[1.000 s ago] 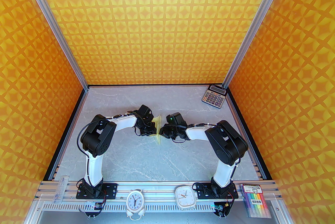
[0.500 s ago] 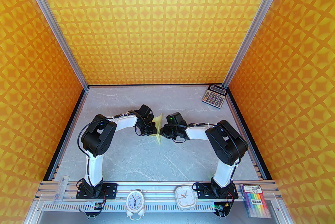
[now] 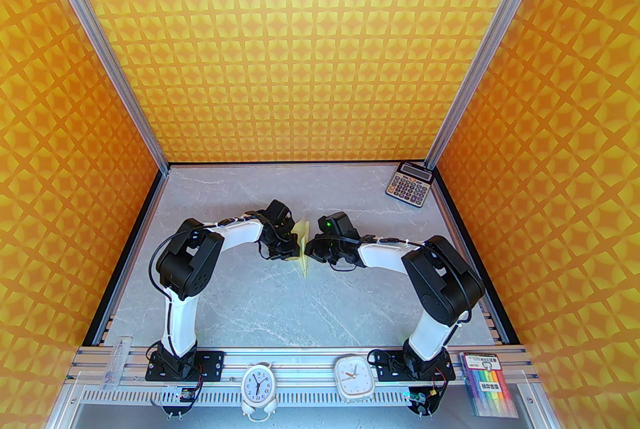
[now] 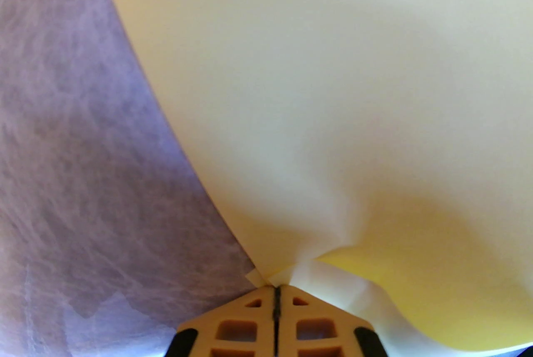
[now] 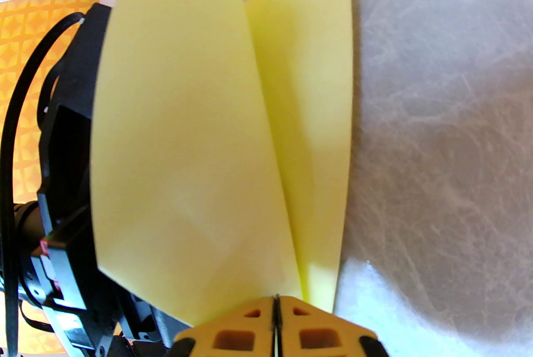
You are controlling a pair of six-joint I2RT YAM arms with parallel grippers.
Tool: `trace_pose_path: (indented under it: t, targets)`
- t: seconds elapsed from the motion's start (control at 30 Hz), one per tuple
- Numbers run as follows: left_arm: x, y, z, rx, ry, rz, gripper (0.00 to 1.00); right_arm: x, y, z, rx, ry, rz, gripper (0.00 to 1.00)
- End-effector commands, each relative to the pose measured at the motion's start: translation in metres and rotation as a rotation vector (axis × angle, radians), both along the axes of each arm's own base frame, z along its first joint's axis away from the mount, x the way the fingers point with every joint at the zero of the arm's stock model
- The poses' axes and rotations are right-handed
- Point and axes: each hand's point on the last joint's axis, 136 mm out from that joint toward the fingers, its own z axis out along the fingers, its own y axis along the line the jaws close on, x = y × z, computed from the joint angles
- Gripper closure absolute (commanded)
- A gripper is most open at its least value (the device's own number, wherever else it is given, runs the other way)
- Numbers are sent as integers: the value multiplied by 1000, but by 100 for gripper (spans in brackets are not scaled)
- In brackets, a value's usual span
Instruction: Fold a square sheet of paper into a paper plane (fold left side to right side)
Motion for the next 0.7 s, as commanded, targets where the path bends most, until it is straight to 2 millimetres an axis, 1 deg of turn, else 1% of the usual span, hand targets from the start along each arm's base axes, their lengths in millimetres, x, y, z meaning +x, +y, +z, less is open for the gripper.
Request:
trace_pose_path:
  t: [0.0,0.17,0.33,0.43,0.53,0.6,0.67]
  targets:
    - [-20,5,-33,85,65,-35,95,-1,9,-8,25,22,10,90]
    - [-20,5,-32,86,65,-37,94,0,10,-18,13,36,8,90]
    - [-20,5,-29,83,60,-39,94,-2,7,-25,-9,47,3,90]
    - [-19,5,-24,76,49,-36,89,-3,5,-28,-29,49,4,90]
    - [-15,7,-16,68,37,-25,83,-4,2,-32,-46,55,1,90]
    - [-12,10,-10,63,27,-16,76,-4,1,-34,-54,61,4,90]
    - [-11,13,-6,61,19,-13,74,-5,1,-36,-60,63,3,90]
